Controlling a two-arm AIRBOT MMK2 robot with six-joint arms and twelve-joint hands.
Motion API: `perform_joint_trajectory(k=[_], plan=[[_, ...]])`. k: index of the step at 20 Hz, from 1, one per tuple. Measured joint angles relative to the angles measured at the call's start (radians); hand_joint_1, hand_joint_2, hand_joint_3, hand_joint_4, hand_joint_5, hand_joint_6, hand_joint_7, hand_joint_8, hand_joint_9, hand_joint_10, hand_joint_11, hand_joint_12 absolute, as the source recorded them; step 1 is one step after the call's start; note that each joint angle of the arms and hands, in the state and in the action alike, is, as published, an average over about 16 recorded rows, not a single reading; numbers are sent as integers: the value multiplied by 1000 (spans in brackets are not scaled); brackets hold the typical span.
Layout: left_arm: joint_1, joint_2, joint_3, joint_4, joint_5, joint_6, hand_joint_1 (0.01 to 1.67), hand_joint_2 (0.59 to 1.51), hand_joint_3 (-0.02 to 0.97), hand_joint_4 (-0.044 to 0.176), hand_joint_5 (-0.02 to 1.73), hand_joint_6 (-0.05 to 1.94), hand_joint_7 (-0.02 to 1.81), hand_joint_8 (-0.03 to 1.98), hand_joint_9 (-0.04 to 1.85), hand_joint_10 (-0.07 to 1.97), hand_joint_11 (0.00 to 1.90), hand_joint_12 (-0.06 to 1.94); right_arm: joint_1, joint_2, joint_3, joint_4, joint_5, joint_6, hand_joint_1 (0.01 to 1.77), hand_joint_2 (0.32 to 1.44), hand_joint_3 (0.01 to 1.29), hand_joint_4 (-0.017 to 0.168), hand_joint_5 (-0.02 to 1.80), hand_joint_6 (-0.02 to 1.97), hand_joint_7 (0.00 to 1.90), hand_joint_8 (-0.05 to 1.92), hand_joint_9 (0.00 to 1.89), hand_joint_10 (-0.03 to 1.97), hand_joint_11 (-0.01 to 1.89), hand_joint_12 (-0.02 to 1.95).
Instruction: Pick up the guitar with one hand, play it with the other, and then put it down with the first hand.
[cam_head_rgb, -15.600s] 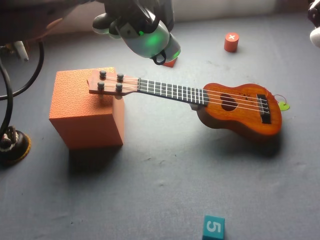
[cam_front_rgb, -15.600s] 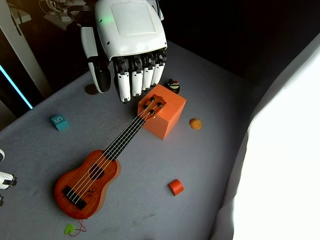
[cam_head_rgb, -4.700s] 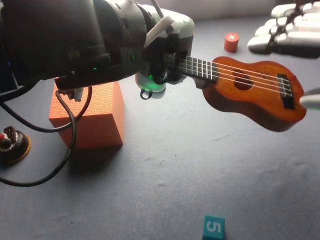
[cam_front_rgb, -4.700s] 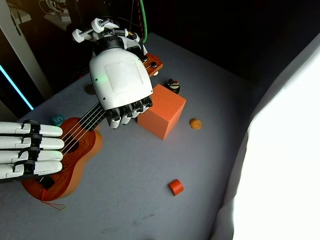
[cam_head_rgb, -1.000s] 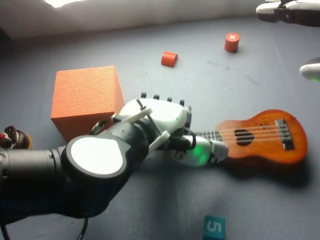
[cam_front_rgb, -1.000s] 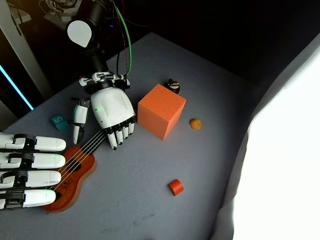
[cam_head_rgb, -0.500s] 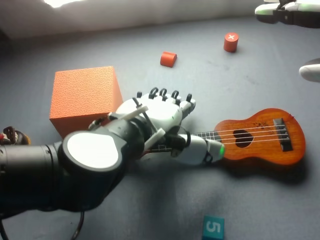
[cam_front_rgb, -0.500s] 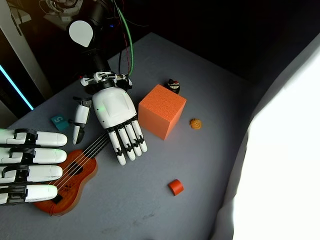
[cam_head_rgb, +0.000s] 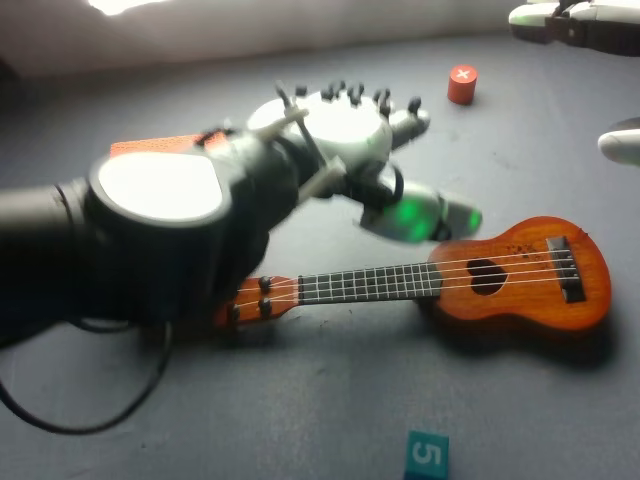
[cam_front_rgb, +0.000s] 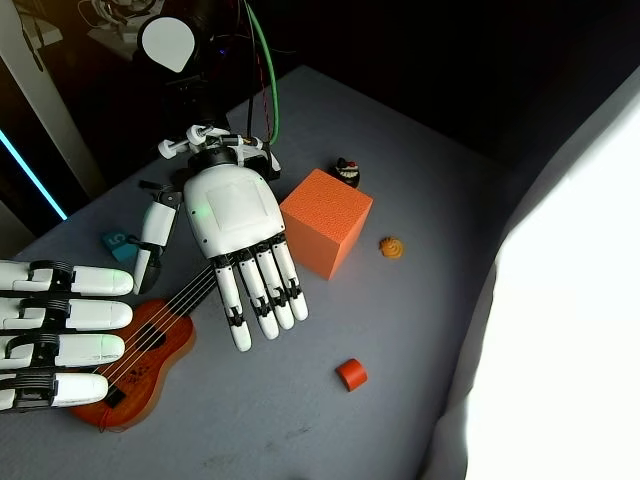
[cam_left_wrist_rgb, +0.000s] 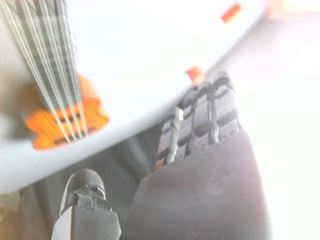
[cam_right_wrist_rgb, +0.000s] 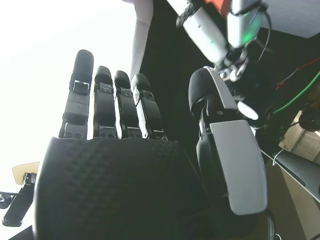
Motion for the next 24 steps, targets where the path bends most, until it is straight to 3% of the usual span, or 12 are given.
perform_joint_trajectory(k=[3, 7, 11, 15, 18, 21, 24], plan=[[-76, 32, -15, -97, -12, 118, 341, 1157, 3, 51, 152, 267, 200, 294, 169, 490, 77, 744, 0, 0, 0, 0, 0, 0, 537, 1345, 17, 0, 222, 251, 198, 164, 149, 371, 44, 1045], [-184, 77, -38, -269, -6, 305, 601, 1197, 56, 30, 301, 725, 389, 717, 352, 955, 231, 1219, 0, 0, -1, 0, 0, -1, 633, 1340, 17, 0, 333, 648, 331, 557, 249, 828, 130, 1352], [-282, 114, -60, -447, 9, 496, 791, 1222, 70, 12, 521, 1208, 663, 1198, 635, 1434, 508, 1685, 0, 1, -1, 0, 0, -2, 753, 1322, 17, 2, 479, 982, 545, 1023, 447, 1307, 310, 1695], [-355, 145, -76, -582, 25, 649, 874, 1225, 71, 2, 755, 1674, 932, 1662, 911, 1822, 839, 1892, 0, 1, -1, 0, 0, -2, 877, 1304, 17, 5, 598, 1307, 793, 1496, 696, 1750, 579, 1884], [-392, 160, -84, -657, 39, 730, 846, 1216, 73, 3, 884, 1880, 1063, 1845, 1078, 1889, 1053, 1909, 0, 1, -1, 0, 0, -2, 965, 1291, 17, 7, 663, 1453, 935, 1776, 880, 1899, 787, 1915], [-414, 166, -88, -701, 45, 781, 783, 1200, 83, 2, 961, 1905, 1149, 1891, 1187, 1905, 1192, 1909, 0, 1, -1, 0, 0, -2, 1005, 1275, 17, 8, 707, 1393, 1038, 1847, 998, 1915, 910, 1912], [-425, 174, -92, -725, 47, 813, 722, 1232, 10, 1, 1033, 1915, 1219, 1911, 1263, 1898, 1300, 1910, 0, 1, -1, 0, 1, -2, 998, 1271, 17, 11, 723, 1383, 1134, 1908, 1121, 1928, 1043, 1913]])
